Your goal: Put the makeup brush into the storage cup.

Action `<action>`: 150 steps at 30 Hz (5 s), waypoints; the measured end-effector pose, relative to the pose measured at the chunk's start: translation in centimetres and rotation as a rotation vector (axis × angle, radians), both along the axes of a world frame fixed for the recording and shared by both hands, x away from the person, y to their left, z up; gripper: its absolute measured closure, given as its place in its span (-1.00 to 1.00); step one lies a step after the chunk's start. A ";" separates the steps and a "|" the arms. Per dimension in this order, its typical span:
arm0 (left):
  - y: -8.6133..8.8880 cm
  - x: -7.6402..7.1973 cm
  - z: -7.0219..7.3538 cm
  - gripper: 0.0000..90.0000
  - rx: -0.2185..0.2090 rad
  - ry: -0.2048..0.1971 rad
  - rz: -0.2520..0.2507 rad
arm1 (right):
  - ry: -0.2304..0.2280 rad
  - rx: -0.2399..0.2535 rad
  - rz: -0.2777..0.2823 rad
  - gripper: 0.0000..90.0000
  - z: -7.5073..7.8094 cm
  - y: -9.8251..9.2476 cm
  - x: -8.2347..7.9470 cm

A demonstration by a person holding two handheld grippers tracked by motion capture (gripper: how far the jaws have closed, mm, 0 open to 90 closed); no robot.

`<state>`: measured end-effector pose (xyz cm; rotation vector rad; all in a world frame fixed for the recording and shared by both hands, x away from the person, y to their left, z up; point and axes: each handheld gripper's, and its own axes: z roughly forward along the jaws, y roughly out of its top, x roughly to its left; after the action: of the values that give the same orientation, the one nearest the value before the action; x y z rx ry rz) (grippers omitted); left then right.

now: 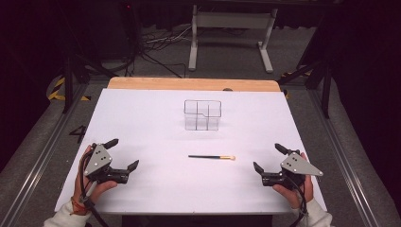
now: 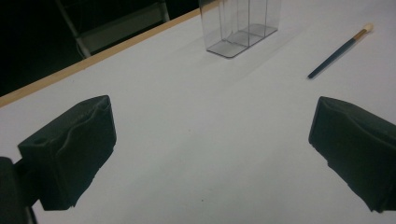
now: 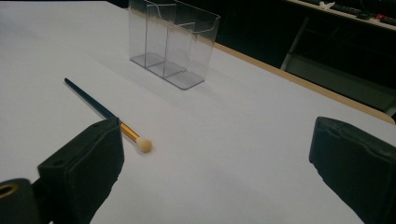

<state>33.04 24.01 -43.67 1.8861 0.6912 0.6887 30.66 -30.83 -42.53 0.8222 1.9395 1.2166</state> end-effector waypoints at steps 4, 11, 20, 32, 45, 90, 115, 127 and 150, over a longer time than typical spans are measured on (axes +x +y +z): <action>0.0 0.0 -0.1 -0.96 0.006 0.006 -0.003 | 0.000 0.001 -0.001 -0.91 0.0 0.0 0.1; 0.0 0.0 -0.1 -0.96 0.029 0.011 -0.012 | 0.007 -0.008 -0.005 -0.91 0.0 0.1 0.1; -0.3 0.0 -0.2 -0.95 0.043 0.010 -0.024 | 0.029 -0.001 -0.001 -0.84 0.0 -0.1 0.1; -1.0 0.2 -0.5 -0.94 0.073 0.036 -0.045 | 0.089 -0.036 0.074 -0.69 1.5 0.6 0.7; -1.4 0.3 -0.8 -0.94 0.094 0.053 -0.058 | 0.200 -0.246 0.257 -0.48 3.8 4.2 3.4; -2.7 0.3 -1.5 -0.88 0.178 0.084 -0.092 | 0.474 -0.613 0.467 0.15 2.4 11.0 9.7; -3.1 0.3 -1.6 -0.89 0.207 0.088 -0.123 | 0.687 -0.834 0.560 0.69 0.6 14.6 12.2; -3.6 0.3 -1.9 -0.86 0.243 0.090 -0.139 | 0.751 -0.898 0.565 0.88 0.7 15.7 12.6; -11.1 1.5 -1.3 -0.71 0.567 -0.234 -0.210 | 0.782 -0.680 0.541 0.88 2.5 15.5 12.9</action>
<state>34.53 12.86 -45.02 2.2942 0.1443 1.0224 43.57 -15.33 -40.05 0.4253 3.0975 0.3877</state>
